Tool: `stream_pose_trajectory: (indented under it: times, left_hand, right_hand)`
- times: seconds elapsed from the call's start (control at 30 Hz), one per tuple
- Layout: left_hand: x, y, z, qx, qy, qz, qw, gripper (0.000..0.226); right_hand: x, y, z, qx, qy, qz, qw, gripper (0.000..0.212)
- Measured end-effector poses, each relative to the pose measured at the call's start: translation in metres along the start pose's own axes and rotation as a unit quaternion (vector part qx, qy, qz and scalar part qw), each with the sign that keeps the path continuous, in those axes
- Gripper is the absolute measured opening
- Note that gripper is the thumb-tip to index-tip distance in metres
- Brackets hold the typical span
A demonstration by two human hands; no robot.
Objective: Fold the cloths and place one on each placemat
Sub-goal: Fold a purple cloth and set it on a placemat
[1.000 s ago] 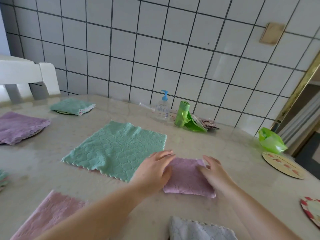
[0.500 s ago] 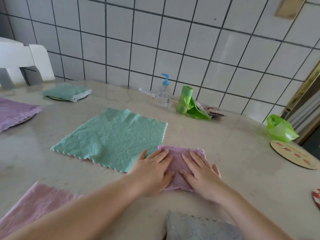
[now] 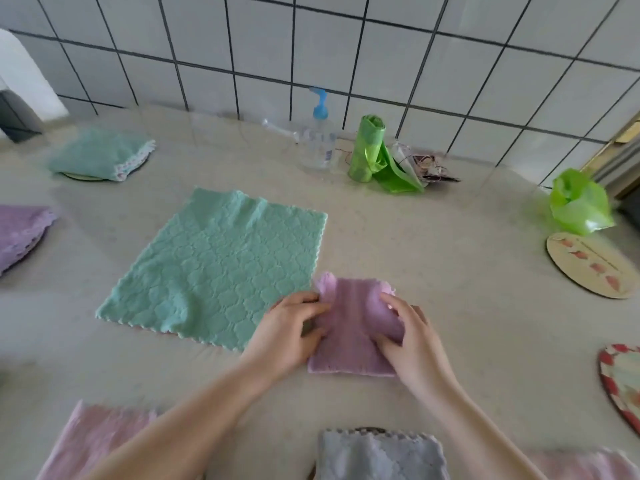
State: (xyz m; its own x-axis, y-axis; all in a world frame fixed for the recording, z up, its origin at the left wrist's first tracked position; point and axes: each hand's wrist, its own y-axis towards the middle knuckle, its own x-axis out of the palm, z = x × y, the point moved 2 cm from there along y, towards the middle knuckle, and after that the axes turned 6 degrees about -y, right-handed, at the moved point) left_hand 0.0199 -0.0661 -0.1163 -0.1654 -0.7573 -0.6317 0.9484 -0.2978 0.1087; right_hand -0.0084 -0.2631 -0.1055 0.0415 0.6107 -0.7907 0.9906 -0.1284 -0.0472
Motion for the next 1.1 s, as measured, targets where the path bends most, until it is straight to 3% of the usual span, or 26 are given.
stream_pose_trajectory:
  times: [0.07,0.17,0.3,0.33,0.4,0.5,0.57,0.73,0.8,1.1]
  left_hand:
    - [-0.008,0.000,0.016,-0.075,-0.132,-0.008,0.988,0.036]
    - [-0.022,-0.010,0.042,-0.172,-0.309,0.017,0.935,0.047]
    - [-0.024,-0.030,0.075,-0.274,-0.450,-0.046,0.849,0.048]
    - [-0.022,-0.035,0.084,-0.283,-0.455,-0.058,0.842,0.047]
    - [-0.016,-0.045,0.101,-0.285,-0.440,-0.081,0.848,0.040]
    - [0.004,-0.064,0.119,-0.256,-0.392,-0.127,0.874,0.034]
    - [0.022,-0.074,0.130,-0.240,-0.367,-0.162,0.884,0.035]
    - [0.077,-0.075,0.156,-0.249,-0.336,-0.202,0.886,0.038]
    - [0.100,-0.066,0.172,-0.245,-0.314,-0.203,0.895,0.041]
    - [0.229,-0.005,0.261,-0.167,-0.200,-0.255,0.931,0.059]
  right_hand:
    - [-0.006,-0.007,-0.007,0.057,0.129,0.013,0.990,0.054]
    - [-0.020,-0.029,-0.018,0.186,0.345,0.023,0.920,0.047]
    - [-0.047,-0.071,-0.023,0.267,0.436,0.038,0.858,0.020]
    - [-0.052,-0.082,-0.022,0.284,0.470,0.029,0.835,0.010]
    - [-0.062,-0.105,-0.015,0.305,0.515,-0.009,0.801,0.013]
    - [-0.077,-0.136,0.000,0.323,0.533,-0.018,0.782,0.019]
    - [-0.086,-0.152,0.014,0.328,0.510,-0.009,0.795,0.024]
    - [-0.119,-0.174,0.063,0.245,0.299,0.019,0.922,0.045]
    - [-0.136,-0.176,0.088,0.207,0.223,0.000,0.952,0.055]
    - [-0.226,-0.143,0.233,0.180,0.101,0.012,0.978,0.061]
